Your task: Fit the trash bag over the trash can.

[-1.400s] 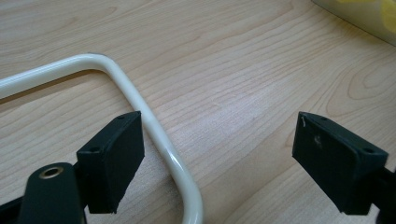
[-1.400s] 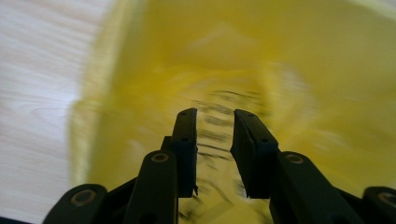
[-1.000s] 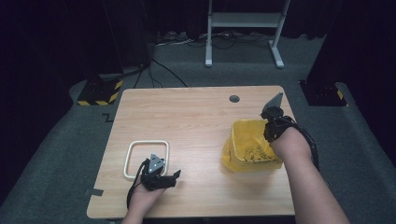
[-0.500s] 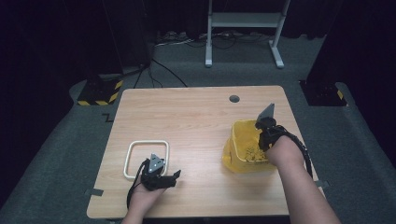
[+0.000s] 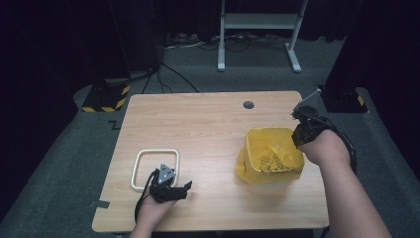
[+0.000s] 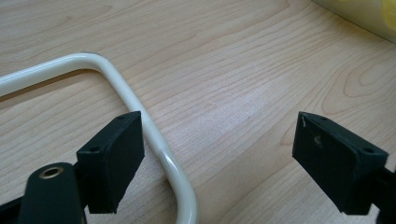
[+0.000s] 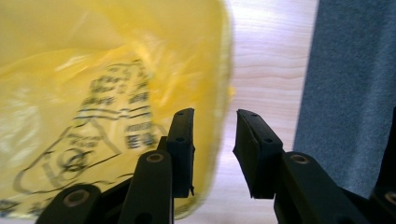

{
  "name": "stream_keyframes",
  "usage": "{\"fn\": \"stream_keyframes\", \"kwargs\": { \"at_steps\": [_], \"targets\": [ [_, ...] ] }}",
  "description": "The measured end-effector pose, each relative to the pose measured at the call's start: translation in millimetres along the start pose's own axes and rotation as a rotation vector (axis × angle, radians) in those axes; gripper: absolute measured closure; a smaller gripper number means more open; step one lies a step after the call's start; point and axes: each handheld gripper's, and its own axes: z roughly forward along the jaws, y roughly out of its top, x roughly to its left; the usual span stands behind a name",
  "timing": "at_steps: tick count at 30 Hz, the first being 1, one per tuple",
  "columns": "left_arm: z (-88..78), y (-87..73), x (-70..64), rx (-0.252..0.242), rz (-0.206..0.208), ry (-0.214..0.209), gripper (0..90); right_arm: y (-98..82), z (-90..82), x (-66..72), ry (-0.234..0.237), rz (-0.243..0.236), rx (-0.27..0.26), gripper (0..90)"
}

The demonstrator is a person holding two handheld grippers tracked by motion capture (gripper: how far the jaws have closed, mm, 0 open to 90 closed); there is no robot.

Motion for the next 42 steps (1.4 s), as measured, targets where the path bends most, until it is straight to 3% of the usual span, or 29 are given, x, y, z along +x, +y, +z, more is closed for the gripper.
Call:
{"fn": "stream_keyframes", "kwargs": {
  "at_steps": [6,12,23,25,29,33,38,42],
  "targets": [
    [0.6,-0.1,-0.6,0.003,0.003,-0.002,16.7,-5.7,12.2,-28.8,-0.018,0.04,0.006,68.2],
    [1.6,-0.3,-1.4,0.006,0.009,-0.004,16.7,-13.6,36.8,-46.3,0.006,0.035,0.0,65.2],
    [2.3,-0.3,-4.0,0.011,0.016,-0.006,16.7,-24.0,89.2,-52.7,0.085,0.001,-0.038,60.1],
    [2.9,-0.5,-4.9,0.013,0.014,-0.01,16.7,-25.7,95.2,-53.6,0.1,-0.007,-0.065,58.2],
    [3.3,-0.5,-4.8,0.017,0.024,-0.006,16.7,-31.3,105.3,-57.2,0.106,-0.02,-0.174,53.5],
    [3.1,-0.2,-5.1,0.013,0.025,-0.008,16.7,-39.4,113.6,-61.9,0.094,-0.029,-0.379,45.3],
    [3.5,-0.1,-5.9,0.006,0.016,-0.01,16.8,-51.2,126.8,-60.4,0.105,-0.074,-0.595,44.3],
    [2.8,0.9,-6.2,-0.004,0.011,-0.012,16.7,-60.0,135.2,-51.5,0.103,-0.114,-0.683,45.9]
  ]
}}
